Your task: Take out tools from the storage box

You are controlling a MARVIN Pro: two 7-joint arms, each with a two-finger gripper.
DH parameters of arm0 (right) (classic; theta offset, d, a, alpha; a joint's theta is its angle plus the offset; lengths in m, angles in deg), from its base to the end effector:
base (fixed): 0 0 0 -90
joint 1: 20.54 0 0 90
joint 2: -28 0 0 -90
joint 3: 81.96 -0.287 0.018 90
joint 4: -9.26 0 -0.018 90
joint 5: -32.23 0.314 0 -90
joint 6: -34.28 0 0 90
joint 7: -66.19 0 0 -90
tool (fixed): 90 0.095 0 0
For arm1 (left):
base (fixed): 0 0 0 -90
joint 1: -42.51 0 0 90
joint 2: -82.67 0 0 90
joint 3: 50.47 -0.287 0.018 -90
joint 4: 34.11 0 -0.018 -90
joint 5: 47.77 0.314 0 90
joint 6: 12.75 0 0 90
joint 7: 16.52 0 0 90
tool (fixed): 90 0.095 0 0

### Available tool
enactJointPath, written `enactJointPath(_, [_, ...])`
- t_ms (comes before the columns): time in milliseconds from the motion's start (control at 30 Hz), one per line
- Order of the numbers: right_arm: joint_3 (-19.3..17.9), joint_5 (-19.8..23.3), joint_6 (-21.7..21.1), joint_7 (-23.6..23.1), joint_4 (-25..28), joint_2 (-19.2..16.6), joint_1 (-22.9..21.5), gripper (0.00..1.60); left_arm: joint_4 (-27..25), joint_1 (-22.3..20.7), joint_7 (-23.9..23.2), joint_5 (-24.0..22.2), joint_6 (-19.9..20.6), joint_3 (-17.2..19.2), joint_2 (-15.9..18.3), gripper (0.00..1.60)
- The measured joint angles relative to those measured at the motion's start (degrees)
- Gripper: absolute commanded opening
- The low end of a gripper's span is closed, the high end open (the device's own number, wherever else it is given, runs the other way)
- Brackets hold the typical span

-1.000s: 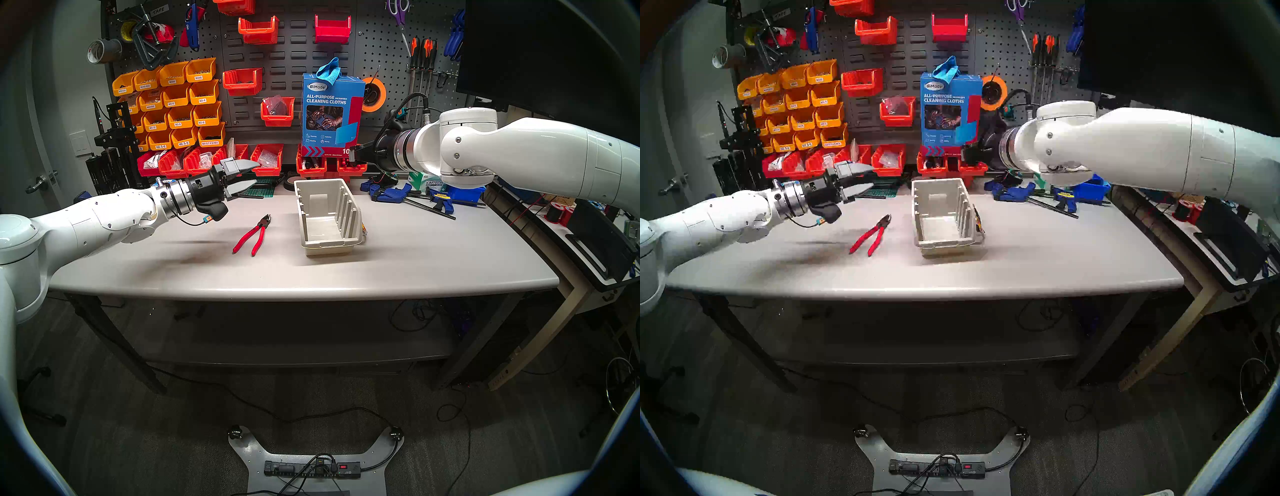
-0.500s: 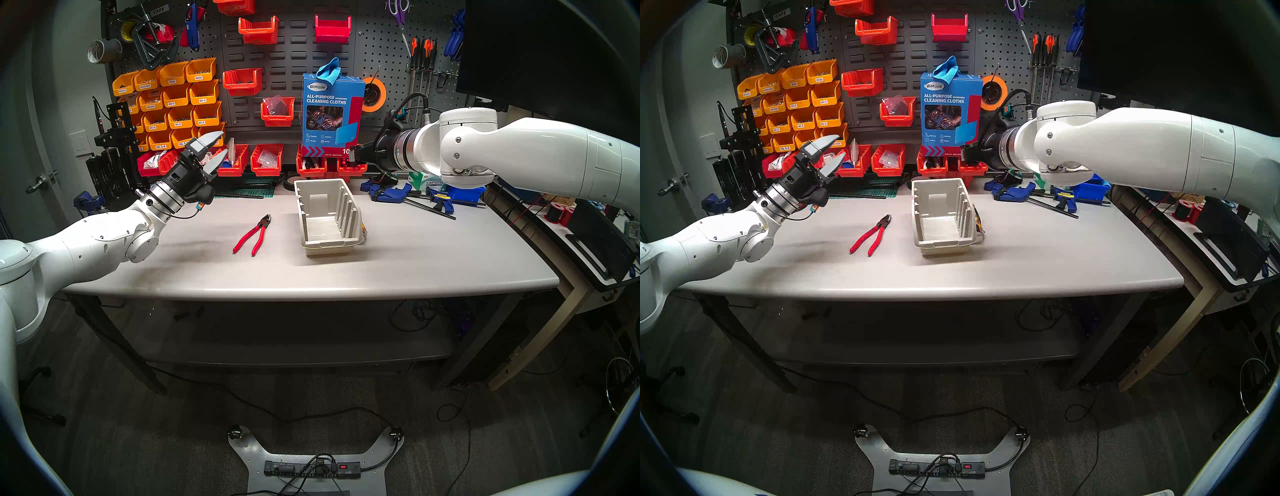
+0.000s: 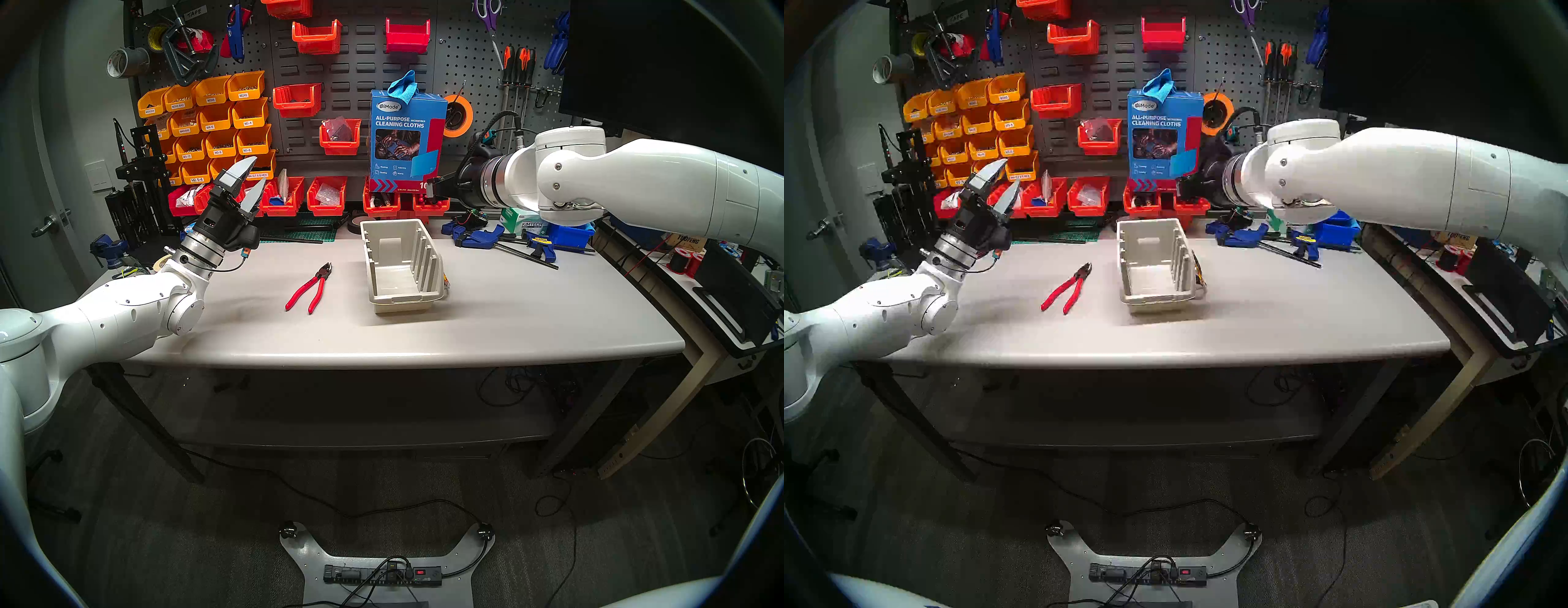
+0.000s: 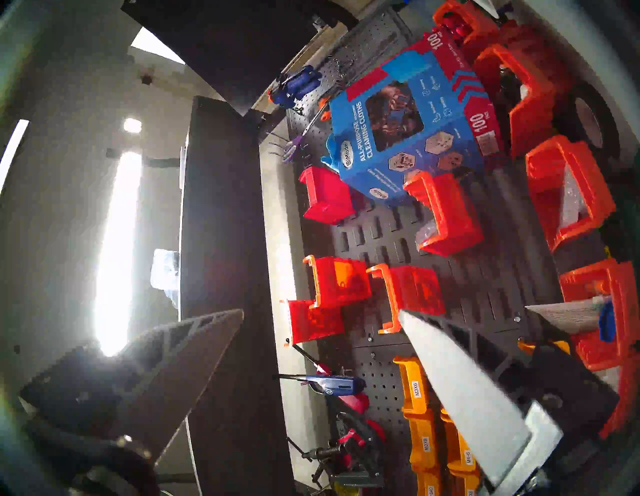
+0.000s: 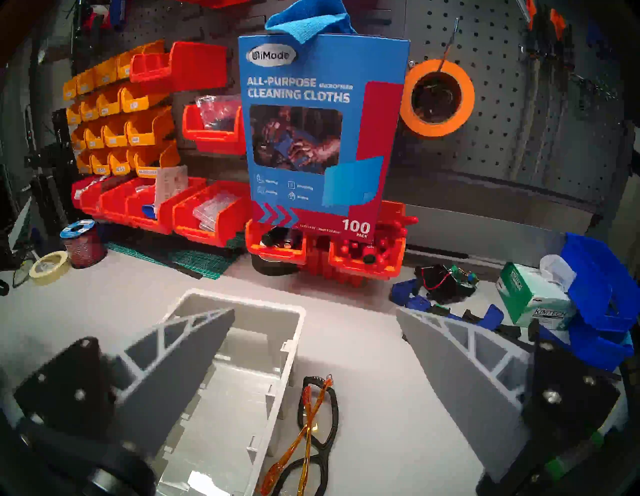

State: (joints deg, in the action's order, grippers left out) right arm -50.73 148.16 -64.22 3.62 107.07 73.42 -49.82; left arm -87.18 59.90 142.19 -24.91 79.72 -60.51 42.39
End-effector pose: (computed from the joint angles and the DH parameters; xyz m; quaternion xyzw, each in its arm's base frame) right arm 0.5052 0.0442 0.0046 -0.8107 -0.1494 -0.5621 0.0671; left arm 0.5366 0.1657 -0.1391 -0.0848 0.4421 -0.6403 0.6224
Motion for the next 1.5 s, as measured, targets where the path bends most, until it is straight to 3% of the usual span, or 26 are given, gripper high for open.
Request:
enactJointPath(433, [1.0, 4.9, -6.8, -1.7, -1.5, 1.6, 0.7, 1.60, -0.3, 0.0, 0.1, -0.4, 0.5, 0.2, 0.2, 1.60])
enactJointPath(867, [2.6, 7.0, -6.9, -2.9, -2.4, 2.6, 4.1, 1.60, -0.2, 0.0, 0.2, -0.5, 0.6, 0.2, 0.2, 1.60])
enactJointPath(1500, [3.5, 5.9, -6.3, -5.3, -4.6, 4.7, 6.1, 1.60, -0.2, 0.0, 0.2, -0.6, 0.7, 0.2, 0.3, 1.60])
